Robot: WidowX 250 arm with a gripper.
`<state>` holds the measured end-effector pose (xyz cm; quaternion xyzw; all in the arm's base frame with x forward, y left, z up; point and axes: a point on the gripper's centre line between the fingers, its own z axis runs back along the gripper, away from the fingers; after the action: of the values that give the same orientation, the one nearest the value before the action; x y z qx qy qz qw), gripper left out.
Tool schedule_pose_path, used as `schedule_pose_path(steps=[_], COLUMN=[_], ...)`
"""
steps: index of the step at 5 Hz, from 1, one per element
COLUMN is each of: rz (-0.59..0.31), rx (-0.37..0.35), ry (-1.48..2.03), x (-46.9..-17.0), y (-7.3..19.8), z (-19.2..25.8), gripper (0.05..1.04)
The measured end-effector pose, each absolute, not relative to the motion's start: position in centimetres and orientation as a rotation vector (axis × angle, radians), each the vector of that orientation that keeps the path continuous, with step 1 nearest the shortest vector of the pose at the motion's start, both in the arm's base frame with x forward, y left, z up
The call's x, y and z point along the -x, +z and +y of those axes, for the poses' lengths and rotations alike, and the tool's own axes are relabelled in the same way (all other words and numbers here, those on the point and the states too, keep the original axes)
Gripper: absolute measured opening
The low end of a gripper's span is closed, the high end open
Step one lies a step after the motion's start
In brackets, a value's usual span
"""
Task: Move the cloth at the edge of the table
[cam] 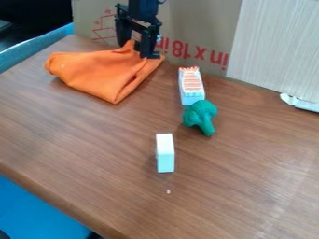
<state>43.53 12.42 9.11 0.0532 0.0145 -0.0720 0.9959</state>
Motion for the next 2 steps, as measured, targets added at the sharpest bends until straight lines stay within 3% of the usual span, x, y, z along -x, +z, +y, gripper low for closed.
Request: schedule_pose_path(steps=[1, 2], rz=[0.08, 0.076], rx=[-0.085, -0.055], ry=[-0.145, -0.164], x=[-43.2, -42.1], y=[6.6, 6.5], z=[12.2, 11.6], gripper=[0.816, 0.995])
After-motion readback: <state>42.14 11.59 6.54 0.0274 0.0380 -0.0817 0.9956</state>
